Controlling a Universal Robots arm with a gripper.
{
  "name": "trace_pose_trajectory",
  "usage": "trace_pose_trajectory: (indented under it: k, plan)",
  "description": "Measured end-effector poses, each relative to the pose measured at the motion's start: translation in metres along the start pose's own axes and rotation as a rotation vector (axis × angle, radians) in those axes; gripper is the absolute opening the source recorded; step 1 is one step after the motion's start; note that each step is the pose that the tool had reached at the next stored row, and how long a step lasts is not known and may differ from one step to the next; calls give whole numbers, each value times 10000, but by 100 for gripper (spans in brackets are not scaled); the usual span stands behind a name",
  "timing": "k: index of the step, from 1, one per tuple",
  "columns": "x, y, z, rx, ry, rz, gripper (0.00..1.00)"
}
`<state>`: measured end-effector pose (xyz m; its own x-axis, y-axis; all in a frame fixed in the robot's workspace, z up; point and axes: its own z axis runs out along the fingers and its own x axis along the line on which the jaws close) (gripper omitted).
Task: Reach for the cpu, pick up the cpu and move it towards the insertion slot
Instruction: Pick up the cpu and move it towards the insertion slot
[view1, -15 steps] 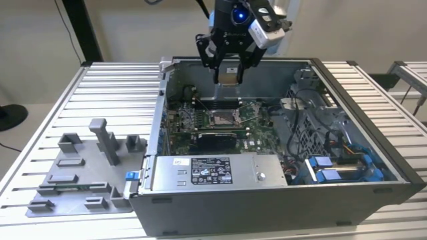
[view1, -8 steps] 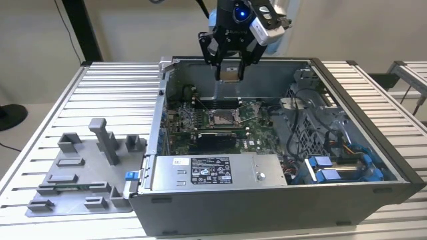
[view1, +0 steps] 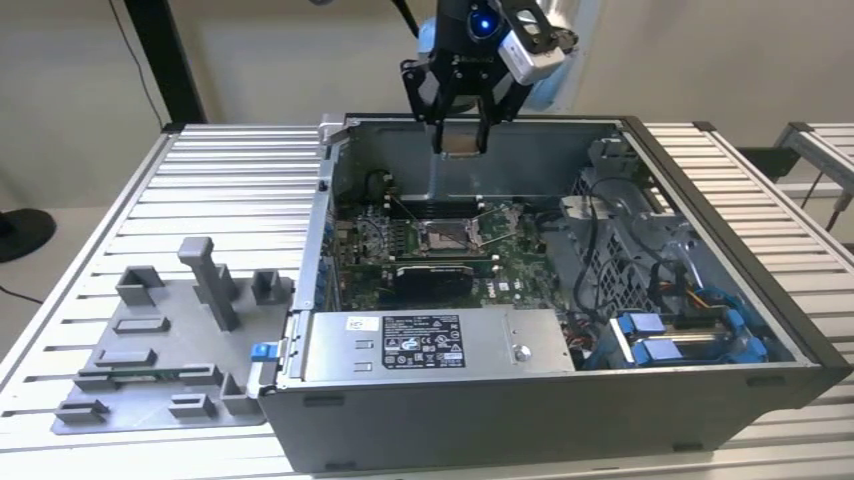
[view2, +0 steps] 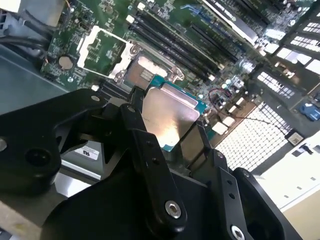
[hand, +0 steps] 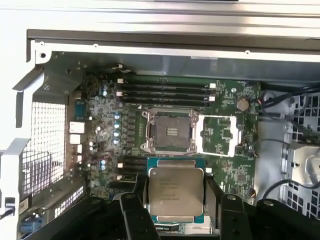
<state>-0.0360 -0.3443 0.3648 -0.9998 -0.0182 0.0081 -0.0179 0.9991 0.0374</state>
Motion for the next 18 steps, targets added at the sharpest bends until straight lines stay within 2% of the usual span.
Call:
trace_pose_trajectory:
  k: [7,10,12,18]
  plan:
    - [-30,217,26,1,1,-3,0]
    - [-54,283,29,0,0,-3,0]
    - [-60,304,30,0,0,-3,0]
    - [-55,309,30,-5,1,-4,0]
